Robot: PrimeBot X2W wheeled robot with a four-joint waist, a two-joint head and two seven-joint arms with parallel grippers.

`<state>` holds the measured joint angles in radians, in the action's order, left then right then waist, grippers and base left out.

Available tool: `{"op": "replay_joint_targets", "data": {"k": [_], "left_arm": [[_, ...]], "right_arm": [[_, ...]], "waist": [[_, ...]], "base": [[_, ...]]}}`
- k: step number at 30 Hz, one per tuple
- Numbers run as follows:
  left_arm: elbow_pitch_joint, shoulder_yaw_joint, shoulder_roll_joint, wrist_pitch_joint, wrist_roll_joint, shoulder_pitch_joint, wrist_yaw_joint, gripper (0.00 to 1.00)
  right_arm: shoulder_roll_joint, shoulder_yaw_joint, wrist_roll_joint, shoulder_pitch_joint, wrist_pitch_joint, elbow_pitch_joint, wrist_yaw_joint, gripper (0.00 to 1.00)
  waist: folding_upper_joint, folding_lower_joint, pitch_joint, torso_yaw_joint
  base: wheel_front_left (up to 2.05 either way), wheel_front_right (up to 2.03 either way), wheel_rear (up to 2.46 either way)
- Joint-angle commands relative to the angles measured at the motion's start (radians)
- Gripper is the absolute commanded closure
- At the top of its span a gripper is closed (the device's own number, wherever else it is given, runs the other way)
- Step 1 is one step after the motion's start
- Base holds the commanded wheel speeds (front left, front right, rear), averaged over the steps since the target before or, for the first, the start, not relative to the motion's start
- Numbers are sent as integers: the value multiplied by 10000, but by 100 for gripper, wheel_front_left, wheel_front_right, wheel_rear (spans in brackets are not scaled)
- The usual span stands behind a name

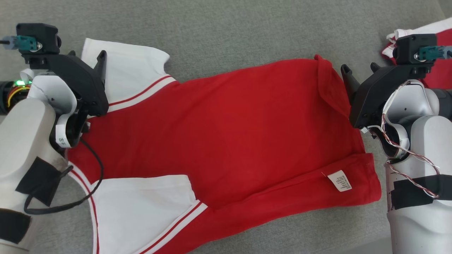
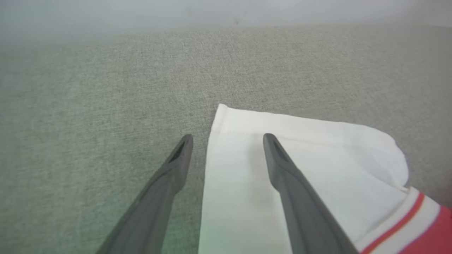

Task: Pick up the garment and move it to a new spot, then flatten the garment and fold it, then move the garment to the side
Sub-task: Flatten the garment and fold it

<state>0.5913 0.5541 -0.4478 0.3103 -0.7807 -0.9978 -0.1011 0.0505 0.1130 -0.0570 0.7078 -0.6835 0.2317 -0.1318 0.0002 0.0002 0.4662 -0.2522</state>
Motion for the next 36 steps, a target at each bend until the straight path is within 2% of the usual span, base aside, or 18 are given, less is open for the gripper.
{"op": "replay_joint_targets", "data": {"k": [1, 9, 14, 15, 16, 18, 21, 22, 23, 24, 25, 26, 28, 29, 31, 36], "left_arm": [[132, 29, -56, 49, 164, -209, -24, 0], [634, 174, -274, 285, 490, -351, -672, 0], [867, 294, -253, 738, 343, -414, -478, 0], [890, 315, -212, 831, 275, -413, -451, 8], [913, 319, -157, 909, 213, -399, -389, 10], [917, 326, -41, 980, 94, -354, -351, 4], [963, 373, -29, 1084, 20, -308, -266, 7], [986, 387, 3, 1152, -44, -289, -213, 14], [1006, 398, 45, 1197, -40, -286, -167, 15], [1020, 425, 63, 1225, -16, -296, -119, 23], [1046, 457, 104, 1304, -62, -287, -106, 33], [1065, 483, 150, 1377, -100, -289, -56, 51], [1047, 546, 262, 1611, -200, -233, -46, 63], [1017, 567, 287, 1720, -254, -220, -38, 80], [936, 554, 206, 1841, -294, -265, -48, 100], [634, 477, -166, 1989, -315, -337, -128, 100]], "right_arm": [[1, -39, 17, 1, 88, 16, 31, 0], [1, -304, -111, 107, 167, 93, 31, 0], [1, -591, -157, 230, 113, 44, 31, 0], [4, -650, -179, 261, 95, 15, 31, 0], [3, -711, -202, 307, 82, -12, 31, 0], [3, -799, -224, 372, 41, -59, 31, 0], [4, -973, -232, 464, -17, -112, 31, 0], [3, -1024, -244, 497, -69, -127, 31, 0], [1, -1083, -253, 544, -99, -151, 31, 0], [3, -1120, -243, 597, -114, -179, 31, 0], [3, -1159, -231, 631, -152, -202, 31, 0], [3, -1193, -205, 662, -185, -219, 31, 0], [4, -1238, -118, 723, -249, -253, 31, 0], [4, -1243, -80, 753, -294, -273, 31, 0], [3, -1233, 57, 790, -438, -283, 31, 0], [3, -1257, 401, 949, -868, -316, 31, 0]], "waist": [[-2, -2, 202, -208], [-2, -2, 155, -311], [-2, -2, 224, -390], [-2, -2, 248, -401], [-2, -2, 268, -408], [-2, -2, 302, -429], [-2, -2, 348, -491], [-2, -2, 367, -508], [-2, -2, 391, -521], [-2, -2, 413, -530], [-2, -2, 433, -539], [-2, -2, 451, -540], [-2, -2, 459, -527], [-2, -2, 464, -515], [-2, -2, 478, -480], [-2, -2, 487, -357]], "base": [[0, 0, 0], [0, 0, 0], [0, 0, 0], [0, 0, 0], [0, 0, 0], [0, 0, 0], [0, 0, 0], [0, 0, 0], [0, 0, 0], [0, 0, 0], [0, 0, 0], [0, 0, 0], [0, 0, 0], [0, 0, 0], [0, 0, 0], [0, 0, 0]]}}
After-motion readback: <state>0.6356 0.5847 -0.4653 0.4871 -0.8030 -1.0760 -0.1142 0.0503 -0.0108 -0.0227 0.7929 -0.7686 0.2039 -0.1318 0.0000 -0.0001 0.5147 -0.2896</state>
